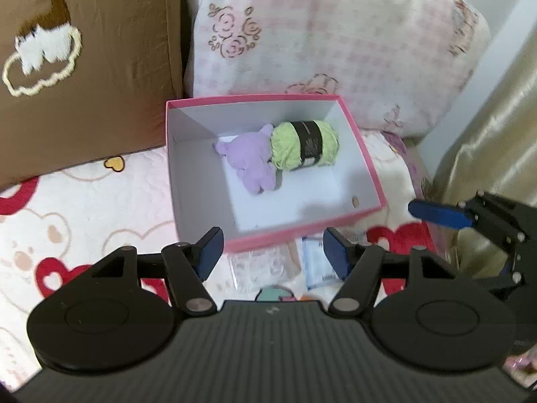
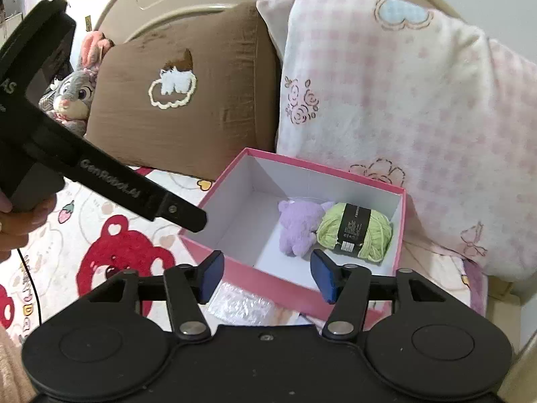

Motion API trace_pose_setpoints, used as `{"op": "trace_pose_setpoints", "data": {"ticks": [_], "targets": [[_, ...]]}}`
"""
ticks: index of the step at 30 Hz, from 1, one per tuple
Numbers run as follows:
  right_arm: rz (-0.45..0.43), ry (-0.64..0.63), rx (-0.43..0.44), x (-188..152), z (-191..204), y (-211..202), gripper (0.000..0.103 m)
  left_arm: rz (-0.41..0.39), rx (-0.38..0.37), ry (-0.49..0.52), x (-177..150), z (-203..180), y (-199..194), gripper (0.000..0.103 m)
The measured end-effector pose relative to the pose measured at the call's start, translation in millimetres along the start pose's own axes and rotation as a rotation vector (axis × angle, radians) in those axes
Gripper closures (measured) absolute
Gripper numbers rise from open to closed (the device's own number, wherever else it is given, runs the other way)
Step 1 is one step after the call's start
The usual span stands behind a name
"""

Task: Organize objects
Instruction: 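Open the left tool beside the yarn and withdraw from the box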

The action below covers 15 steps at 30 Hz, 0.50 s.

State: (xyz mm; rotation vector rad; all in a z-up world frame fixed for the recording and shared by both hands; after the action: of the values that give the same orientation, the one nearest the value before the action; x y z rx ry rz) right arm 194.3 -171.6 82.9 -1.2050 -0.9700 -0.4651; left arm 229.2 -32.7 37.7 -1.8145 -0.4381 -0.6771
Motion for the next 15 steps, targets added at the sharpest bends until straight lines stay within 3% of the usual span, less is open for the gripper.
{"op": "trace_pose_setpoints", "data": {"ticks": [1,7,15], "targets": [[-0.001,-0.002,0.002,-1,2,-5,0.039,0.001,0.0,0.014,-2,-3,-8,0.028],[-0.01,-0.039,-0.005,-10,20,-45,0.027,0.002,0.014,0.095,-25,-21,-49,0.019],[-0.02,-0.071,0.03,-38,47,-85,0.018,0.046,-0.094,0.155,-71,-49,-76,0.012]]}}
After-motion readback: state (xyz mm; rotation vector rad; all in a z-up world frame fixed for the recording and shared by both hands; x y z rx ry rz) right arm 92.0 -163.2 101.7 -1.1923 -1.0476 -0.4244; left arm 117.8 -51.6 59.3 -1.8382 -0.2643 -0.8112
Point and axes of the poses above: each gripper's, at about its wrist camera, not at the fingertips, and y roughly the way its jaws point, z to its left, x to its top, the point moved 7 cm from there along y, roughly the way its jaws point, and after that the axes turned 10 degrees about -z, right-handed, at the moved point
